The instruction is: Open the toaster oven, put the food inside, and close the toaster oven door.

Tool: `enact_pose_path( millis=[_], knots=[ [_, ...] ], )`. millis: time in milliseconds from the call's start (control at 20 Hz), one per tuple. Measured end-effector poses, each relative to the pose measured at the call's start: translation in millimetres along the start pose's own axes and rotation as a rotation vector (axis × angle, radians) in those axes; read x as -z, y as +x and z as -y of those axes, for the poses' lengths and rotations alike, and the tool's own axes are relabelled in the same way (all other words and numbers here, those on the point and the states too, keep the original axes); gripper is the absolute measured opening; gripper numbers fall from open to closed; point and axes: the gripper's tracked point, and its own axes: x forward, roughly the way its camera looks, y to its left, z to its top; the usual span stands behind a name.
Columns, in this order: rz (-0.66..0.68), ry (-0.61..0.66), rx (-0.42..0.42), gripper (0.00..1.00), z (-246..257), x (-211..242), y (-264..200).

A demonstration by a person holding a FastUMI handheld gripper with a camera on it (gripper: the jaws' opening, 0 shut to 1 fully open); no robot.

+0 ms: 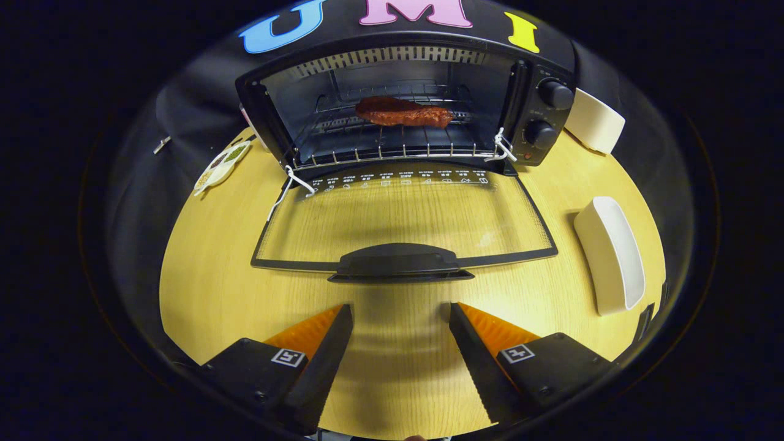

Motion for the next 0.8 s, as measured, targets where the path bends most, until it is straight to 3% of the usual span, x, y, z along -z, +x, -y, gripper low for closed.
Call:
enact_pose_path(
  millis=[300,800],
  knots=[
    [0.037,-0.001,0.046,1.00,-2.5,-18.1,13.6],
    [0.112,-0.004,0.019,0.99,-3.2,-26.1,-7.1]
  ],
)
